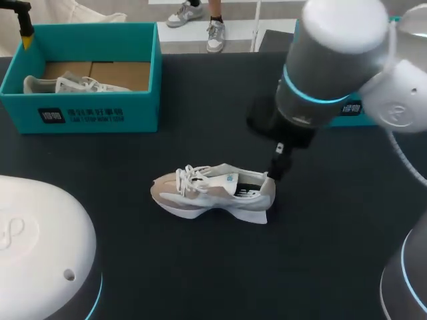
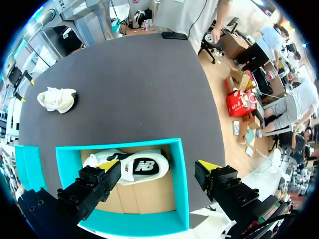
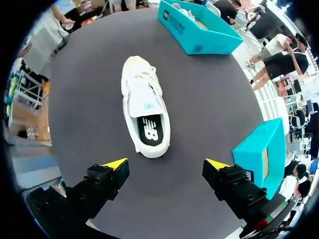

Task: Take the shoe out of the shoebox, open the shoe tongue, remove and reinsert the insole, then place the shoe into the shoebox

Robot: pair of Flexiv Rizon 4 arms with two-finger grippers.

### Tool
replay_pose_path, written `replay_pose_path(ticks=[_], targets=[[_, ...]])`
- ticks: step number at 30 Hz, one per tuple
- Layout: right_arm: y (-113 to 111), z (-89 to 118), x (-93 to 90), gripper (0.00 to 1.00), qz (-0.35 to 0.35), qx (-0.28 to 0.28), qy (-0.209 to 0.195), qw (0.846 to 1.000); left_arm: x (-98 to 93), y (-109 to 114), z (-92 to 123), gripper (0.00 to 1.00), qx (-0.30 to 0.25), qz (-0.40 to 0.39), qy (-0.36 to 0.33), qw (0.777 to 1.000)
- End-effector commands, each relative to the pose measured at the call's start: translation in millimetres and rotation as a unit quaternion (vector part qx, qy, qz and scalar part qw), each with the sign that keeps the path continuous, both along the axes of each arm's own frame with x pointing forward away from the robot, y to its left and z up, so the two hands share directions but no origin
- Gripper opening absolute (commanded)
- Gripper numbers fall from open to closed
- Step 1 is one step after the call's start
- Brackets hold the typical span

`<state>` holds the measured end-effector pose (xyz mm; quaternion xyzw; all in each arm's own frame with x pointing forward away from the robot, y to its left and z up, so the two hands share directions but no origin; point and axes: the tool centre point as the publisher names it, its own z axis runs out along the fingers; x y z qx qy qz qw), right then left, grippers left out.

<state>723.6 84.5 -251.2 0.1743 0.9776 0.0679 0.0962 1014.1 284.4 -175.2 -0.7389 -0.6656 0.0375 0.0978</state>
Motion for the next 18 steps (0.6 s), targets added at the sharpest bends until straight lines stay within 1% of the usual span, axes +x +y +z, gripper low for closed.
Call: replay_pose_path(ticks=[1,14,16,17,18], targets=[[-24.9,-2.4,-1.1,1.0,0.079,0.15,0.035,0.985,0.2,0.5,0.5,1.0,0.0,0.0,0.0,1.0],[-24.9,-2.4,-1.1,1.0,0.079,0.15,0.035,0.985,0.2,0.5,0.5,1.0,0.0,0.0,0.0,1.0],[-26.3,-6.2,0.7,1.0,0.097,0.174,0.021,0.98,0.2,0.5,0.5,1.0,0.0,0.0,0.0,1.0],[-27.5,-8.3,0.9,1.0,0.099,0.198,0.018,0.975,0.2,0.5,0.5,1.0,0.0,0.0,0.0,1.0],[-28.3,-10.7,0.5,1.0,0.106,0.211,0.019,0.971,0.2,0.5,0.5,1.0,0.0,0.0,0.0,1.0]])
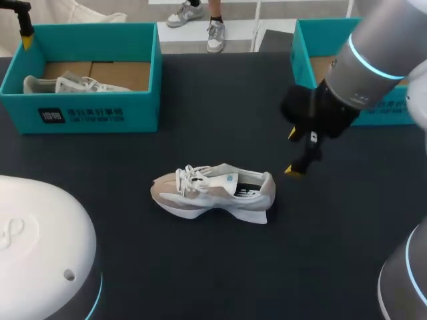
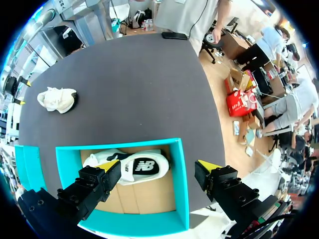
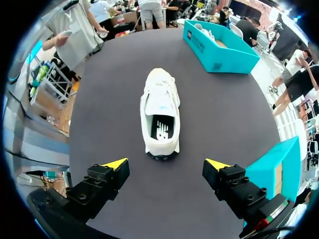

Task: Take the shoe out of the shoebox, open the shoe tongue, remove and reinsert the insole, then place the shoe into the shoebox

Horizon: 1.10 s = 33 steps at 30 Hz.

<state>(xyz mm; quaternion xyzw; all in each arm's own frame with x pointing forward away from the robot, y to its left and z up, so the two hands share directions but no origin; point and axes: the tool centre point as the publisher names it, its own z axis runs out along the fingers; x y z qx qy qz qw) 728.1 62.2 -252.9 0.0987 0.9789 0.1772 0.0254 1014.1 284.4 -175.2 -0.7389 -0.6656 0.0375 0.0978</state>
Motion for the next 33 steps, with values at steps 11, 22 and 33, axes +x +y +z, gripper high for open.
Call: replay_pose_path(ticks=[11,22,33], targets=[[-24,-31,-5.3,1.0,0.054,0.184,-0.083,0.978,0.2,0,0,1.0,0.0,-0.001,0.0,1.0],[-27,-48,-1.7,1.0,0.047,0.203,-0.096,0.973,0.2,0,0,1.0,0.0,-0.001,0.0,1.0],[-27,-56,0.7,1.0,0.049,0.23,-0.1,0.967,0.2,0,0,1.0,0.0,-0.001,0.0,1.0]])
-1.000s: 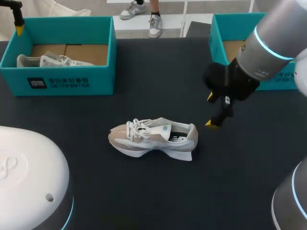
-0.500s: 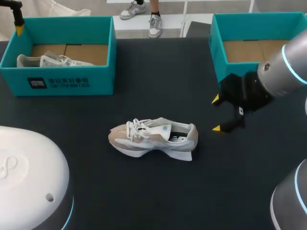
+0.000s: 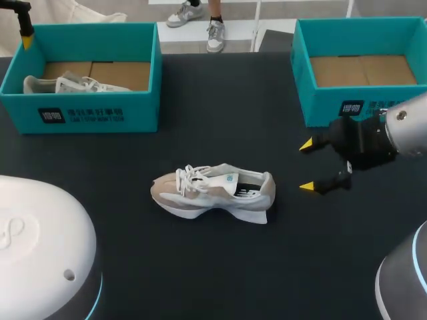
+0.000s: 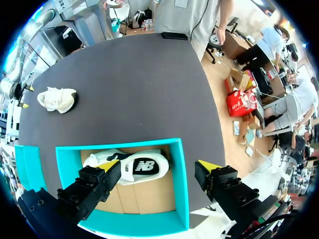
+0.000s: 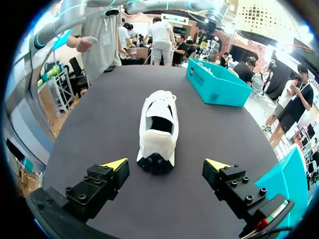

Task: Take the shoe out of the shoebox, open the shoe tongue, remove and reinsert the insole, then place the shoe into the shoebox

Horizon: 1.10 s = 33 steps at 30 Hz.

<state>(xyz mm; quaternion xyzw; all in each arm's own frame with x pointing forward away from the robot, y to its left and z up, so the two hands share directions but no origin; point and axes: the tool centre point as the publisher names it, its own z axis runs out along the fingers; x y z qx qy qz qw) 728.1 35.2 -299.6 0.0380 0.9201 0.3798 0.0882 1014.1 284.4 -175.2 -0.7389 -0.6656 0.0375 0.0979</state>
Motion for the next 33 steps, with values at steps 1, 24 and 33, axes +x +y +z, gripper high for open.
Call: replay_pose_path(ticks=[1,24,33], targets=[[1,-17,2.1,1.0,0.015,0.045,-0.002,0.999,0.2,0,0,1.0,0.0,0.0,0.0,1.0],[4,-94,0.6,1.0,0.025,0.127,0.014,0.991,0.2,0,0,1.0,0.0,0.0,0.0,1.0],[4,-94,0.6,1.0,0.025,0.127,0.014,0.991,0.2,0,0,1.0,0.0,0.0,0.0,1.0]])
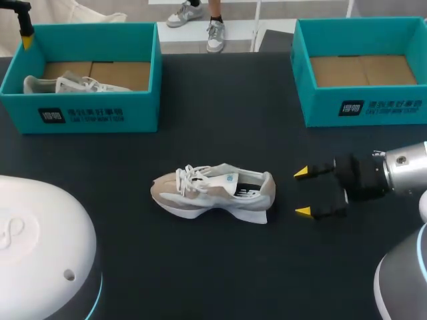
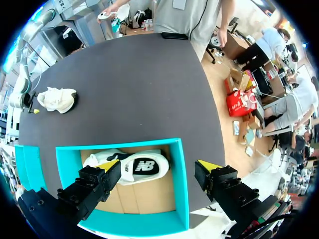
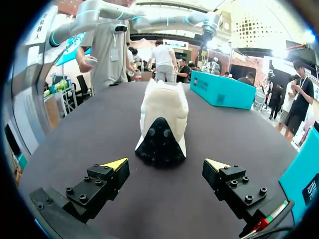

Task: Take the shoe out of the shoebox, open the shoe tongue, remove and reinsert the insole, then place the shoe into the shoebox

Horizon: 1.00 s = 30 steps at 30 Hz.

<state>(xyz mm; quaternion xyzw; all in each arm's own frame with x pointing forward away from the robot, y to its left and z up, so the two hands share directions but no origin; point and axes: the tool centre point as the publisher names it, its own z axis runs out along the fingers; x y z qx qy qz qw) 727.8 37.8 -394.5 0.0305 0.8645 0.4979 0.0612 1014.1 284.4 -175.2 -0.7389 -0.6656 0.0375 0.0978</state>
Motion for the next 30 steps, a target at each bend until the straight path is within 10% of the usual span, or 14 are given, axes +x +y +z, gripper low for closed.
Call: replay_pose_path(ticks=[1,30], targets=[[1,1,0.9,1.0,0.0,-0.003,0.001,1.0,0.2,0,0,1.0,0.0,-0.001,0.0,1.0],[65,-10,6.7,1.0,-0.012,0.018,0.031,0.999,0.2,0,0,1.0,0.0,-0.001,0.0,1.0]])
